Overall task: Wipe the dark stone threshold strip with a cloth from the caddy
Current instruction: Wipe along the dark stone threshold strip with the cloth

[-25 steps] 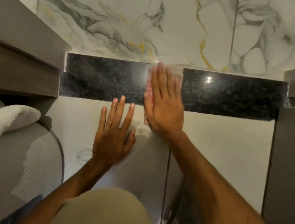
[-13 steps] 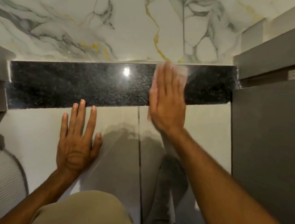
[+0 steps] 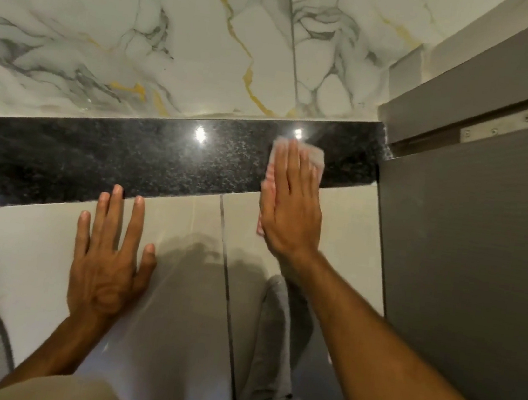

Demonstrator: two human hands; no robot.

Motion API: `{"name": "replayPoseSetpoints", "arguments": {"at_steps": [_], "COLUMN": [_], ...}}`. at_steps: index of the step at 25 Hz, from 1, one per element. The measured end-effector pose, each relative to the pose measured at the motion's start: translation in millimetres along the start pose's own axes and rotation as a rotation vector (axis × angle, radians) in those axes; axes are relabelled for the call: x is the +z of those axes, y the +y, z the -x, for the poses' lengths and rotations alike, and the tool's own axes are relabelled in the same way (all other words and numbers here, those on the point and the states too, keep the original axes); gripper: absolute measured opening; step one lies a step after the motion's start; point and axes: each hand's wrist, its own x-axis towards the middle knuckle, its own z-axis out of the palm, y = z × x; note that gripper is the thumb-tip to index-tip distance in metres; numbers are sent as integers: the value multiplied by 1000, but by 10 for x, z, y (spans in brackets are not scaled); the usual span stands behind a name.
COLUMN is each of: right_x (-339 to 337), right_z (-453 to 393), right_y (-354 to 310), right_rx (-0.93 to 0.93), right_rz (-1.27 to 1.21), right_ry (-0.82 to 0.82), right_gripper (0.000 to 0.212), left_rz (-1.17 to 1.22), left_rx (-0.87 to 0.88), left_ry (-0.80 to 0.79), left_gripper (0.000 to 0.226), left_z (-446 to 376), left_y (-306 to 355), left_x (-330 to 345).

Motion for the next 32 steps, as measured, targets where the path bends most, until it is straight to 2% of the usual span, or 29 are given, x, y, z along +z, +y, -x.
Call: {"name": "replayPoseSetpoints", "arguments": {"at_steps": [2,4,6,8,11,13,14,15,18,19,20,22,24,26,27,29,31,32], "right_x": [-45,-182,-281,-144,194,229,182,102,-81,-43,30,160,296,287,254,143,87,100], "right_z": [164,-233,-794,-975,-166,498,631,622,73,-227,-504,-773,-576,-105,122,309,112,-54], "right_y": [189,362,375,29,-573,-425,-192,35,298,171,-48,-635,-989,-873,-663,-155,35,-79], "right_rx": [134,360,458,293,-92,-288,-306,-233,311,402,408,214,-156,-417,-484,-489,-356,-268], "right_rz": [-14,-14,-51,-58,17,61,80,84,85,91,115,129,111,81,102,136,142,133], "right_ry": [-7,32,65,51,47,-77,-111,-103,86,136,159,157,118,18,-10,-36,-19,11], "right_gripper": [69,69,70,69,67,70,70,69,68,69,70,69,67,67,68,70,69,68], "left_rz": [23,29,31,42,47,44,37,33,24,14,8,25,27,29,32,16,-3,-3], "left_rx": [-11,-8,4,22,6,-3,-9,-13,7,5,0,-6,-43,-126,-167,-244,-346,-388], "left_ry": [-1,18,43,81,69,60,65,74,89,100,111,129,161,186,193,199,216,225], "left_gripper": [78,77,76,74,72,71,70,69,69,69,69,69,68,67,67,67,67,67], "left_z": [17,18,8,15,10,12,20,23,30,32,29,41,63,78,103,198,268,280], "left_y": [23,36,19,11,9,11,19,22,14,2,-11,-27,-11,13,-10,-130,-246,-264], "left_x": [-25,-15,10,48,51,21,20,25,71,93,113,117,79,20,-9,-43,-55,-55]}}
